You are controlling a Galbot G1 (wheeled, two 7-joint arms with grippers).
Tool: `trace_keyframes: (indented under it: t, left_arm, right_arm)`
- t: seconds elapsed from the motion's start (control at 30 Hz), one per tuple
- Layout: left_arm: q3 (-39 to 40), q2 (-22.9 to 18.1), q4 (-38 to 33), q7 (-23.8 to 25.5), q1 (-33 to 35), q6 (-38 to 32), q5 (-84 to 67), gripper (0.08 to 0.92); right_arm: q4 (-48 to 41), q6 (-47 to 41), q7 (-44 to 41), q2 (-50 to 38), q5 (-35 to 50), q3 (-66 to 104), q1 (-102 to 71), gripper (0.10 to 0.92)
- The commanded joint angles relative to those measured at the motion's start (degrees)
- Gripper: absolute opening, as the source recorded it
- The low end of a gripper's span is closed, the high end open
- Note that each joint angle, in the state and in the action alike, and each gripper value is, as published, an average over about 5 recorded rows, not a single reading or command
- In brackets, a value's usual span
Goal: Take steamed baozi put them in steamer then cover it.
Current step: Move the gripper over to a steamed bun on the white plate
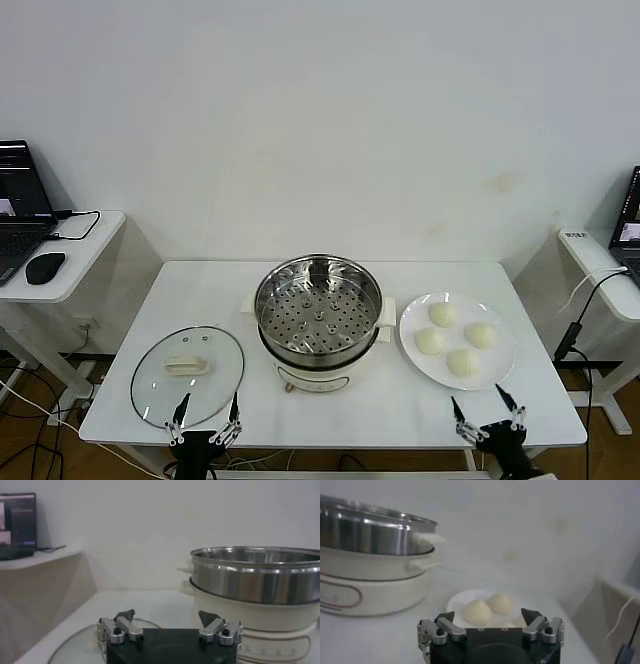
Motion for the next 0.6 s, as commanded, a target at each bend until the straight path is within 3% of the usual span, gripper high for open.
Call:
trace_keyframes:
  t: [0.03,0.33,0.6]
  left_arm:
    - [-0.2,0.18,-0.6,-1.18,-0.41,2.14,2.42,0.823]
    - [-0.82,-0.07,-0.86,-1.65,-0.62,4.36,4.82,0.823]
    - [-1.68,-0.05,0.62,-2.0,-1.82,4.34,4.93,0.823]
  right_arm:
    - [-2.03,-6.6,-1.92,-13.06,-18.32,2.5,9.9,0.823]
    - [-10.71,-12.0,-13.97,-30.09,-10.53,-4.36,24.06,0.823]
    - [-22.12,-13.83,-27.2,-42.01,-1.99,-30.06,50.21,0.823]
